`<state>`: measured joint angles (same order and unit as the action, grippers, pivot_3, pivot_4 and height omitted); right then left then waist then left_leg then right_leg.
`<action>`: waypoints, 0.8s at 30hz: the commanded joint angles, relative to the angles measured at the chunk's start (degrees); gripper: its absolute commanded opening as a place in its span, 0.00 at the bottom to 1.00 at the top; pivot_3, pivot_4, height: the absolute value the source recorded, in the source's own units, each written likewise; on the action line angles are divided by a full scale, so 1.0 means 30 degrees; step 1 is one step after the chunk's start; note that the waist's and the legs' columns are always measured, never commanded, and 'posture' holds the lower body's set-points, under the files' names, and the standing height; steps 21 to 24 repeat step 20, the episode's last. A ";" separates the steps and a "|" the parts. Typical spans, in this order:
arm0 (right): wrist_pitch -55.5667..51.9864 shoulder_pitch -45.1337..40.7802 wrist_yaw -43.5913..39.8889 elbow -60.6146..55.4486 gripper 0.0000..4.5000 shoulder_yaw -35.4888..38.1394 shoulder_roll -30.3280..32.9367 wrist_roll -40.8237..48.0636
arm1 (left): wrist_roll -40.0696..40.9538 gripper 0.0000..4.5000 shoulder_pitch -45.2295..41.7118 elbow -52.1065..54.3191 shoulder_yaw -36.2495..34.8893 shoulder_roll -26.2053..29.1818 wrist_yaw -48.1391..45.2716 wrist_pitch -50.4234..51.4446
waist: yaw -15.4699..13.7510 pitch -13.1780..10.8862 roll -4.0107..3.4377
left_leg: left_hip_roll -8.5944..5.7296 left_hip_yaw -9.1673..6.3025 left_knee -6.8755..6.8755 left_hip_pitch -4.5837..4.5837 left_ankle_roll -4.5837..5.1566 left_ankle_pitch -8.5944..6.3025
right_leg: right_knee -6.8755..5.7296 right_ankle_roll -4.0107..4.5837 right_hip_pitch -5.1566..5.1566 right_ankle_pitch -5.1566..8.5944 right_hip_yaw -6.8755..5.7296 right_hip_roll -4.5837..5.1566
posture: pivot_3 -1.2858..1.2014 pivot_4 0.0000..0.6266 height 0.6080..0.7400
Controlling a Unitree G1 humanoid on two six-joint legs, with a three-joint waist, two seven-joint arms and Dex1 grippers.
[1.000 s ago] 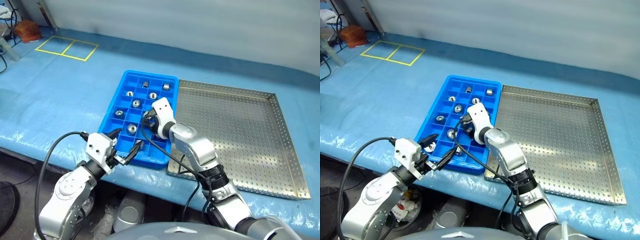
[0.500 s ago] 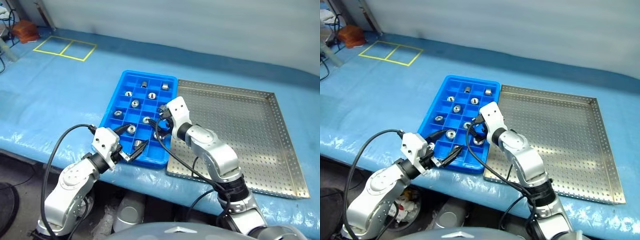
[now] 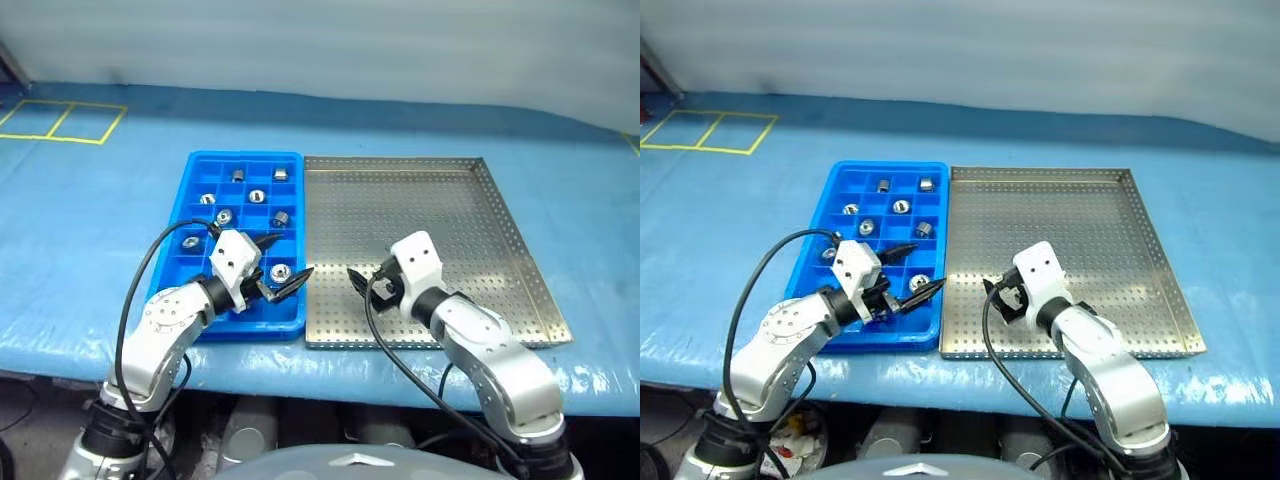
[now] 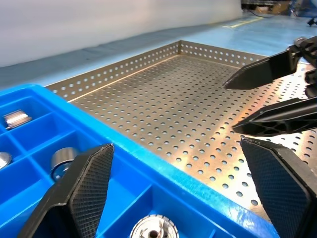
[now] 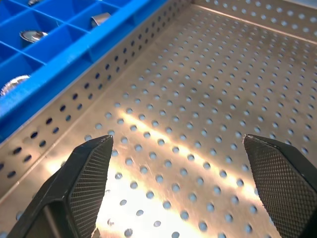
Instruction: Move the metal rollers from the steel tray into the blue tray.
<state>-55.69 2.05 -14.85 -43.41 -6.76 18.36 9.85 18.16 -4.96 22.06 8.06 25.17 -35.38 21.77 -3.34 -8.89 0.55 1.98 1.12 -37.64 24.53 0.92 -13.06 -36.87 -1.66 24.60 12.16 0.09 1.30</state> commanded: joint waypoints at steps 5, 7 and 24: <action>-0.0051 0.2211 0.1051 -0.2368 0.99 0.0821 -0.0078 -0.0183 | -0.1053 1.00 -0.1520 -0.1618 0.0678 -0.0901 -0.0103 -0.1493 | 0.0588 0.0002 0.0008 | 0.0004 0.0011 -0.0050 -0.0004 0.0003 -0.0001 | -0.0007 -0.0024 -0.0013 -0.0015 0.0043 -0.0010 | 0.54 0.24 1.00; -0.0082 0.2639 0.1424 -0.2609 0.99 0.0725 -0.0142 -0.0346 | -0.1794 1.00 -0.1776 -0.2161 0.0614 -0.1286 0.0680 -0.1868 | 0.0664 0.0003 0.0008 | 0.0011 0.0014 -0.0064 -0.0011 0.0008 -0.0001 | -0.0010 -0.0044 -0.0015 -0.0028 0.0073 -0.0014 | 0.54 0.24 1.00; -0.0404 0.2486 0.2281 -0.2628 0.99 -0.0244 -0.0343 -0.0487 | -0.2009 1.00 -0.1574 -0.2276 0.0061 -0.1949 0.1292 -0.2047 | 0.0740 0.0005 0.0014 | 0.0016 0.0018 -0.0088 -0.0023 0.0028 0.0001 | -0.0017 -0.0082 -0.0016 -0.0056 0.0159 -0.0039 | 0.55 0.24 1.00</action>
